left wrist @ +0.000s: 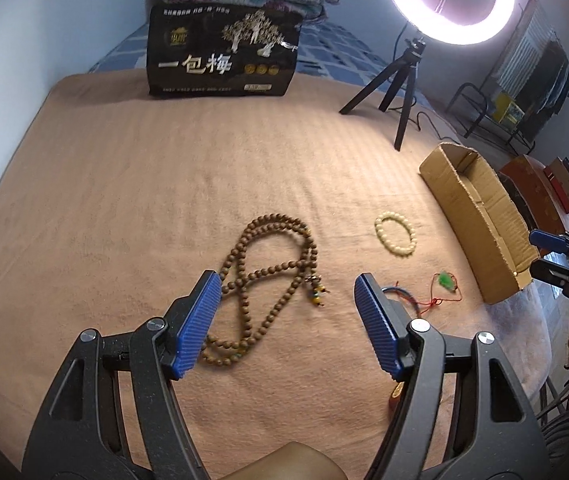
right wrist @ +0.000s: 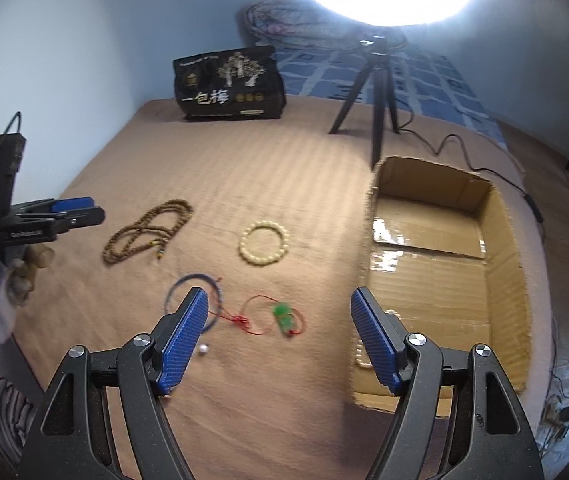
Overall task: Organize jewelry
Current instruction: 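Move the left tool to the brown bead necklace while the right tool approaches the blue bangle, then close the left tool on the brown bead necklace while the right tool grips the blue bangle rim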
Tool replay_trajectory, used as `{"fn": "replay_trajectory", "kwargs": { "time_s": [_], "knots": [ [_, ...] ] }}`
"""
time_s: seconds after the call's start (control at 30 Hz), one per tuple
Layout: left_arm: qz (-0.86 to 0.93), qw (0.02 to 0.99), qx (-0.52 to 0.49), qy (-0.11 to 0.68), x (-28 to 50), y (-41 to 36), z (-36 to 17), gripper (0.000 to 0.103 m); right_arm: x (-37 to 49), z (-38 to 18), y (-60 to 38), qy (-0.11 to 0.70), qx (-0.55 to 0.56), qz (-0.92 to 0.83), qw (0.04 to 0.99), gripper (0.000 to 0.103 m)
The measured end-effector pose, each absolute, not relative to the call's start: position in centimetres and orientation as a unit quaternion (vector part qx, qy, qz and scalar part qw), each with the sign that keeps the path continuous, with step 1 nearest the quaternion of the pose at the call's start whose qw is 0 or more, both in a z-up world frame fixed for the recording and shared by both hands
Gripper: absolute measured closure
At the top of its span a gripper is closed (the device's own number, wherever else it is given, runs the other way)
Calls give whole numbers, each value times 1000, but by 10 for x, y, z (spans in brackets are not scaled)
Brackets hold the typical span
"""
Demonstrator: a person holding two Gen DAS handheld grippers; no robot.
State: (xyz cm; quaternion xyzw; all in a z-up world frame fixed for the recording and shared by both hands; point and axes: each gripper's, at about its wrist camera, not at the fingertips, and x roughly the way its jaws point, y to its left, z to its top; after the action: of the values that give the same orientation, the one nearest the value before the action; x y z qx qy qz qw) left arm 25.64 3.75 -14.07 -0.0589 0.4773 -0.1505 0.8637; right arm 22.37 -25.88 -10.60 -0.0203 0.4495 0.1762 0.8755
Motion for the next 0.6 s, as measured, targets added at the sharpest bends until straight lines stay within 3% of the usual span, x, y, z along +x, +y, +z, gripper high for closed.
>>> {"fn": "replay_trajectory", "kwargs": {
  "time_s": [0.6],
  "knots": [
    [-146,824,-101,538,316,59,-191,31,248,-151,-223,503,6,213,838,29]
  ]
}}
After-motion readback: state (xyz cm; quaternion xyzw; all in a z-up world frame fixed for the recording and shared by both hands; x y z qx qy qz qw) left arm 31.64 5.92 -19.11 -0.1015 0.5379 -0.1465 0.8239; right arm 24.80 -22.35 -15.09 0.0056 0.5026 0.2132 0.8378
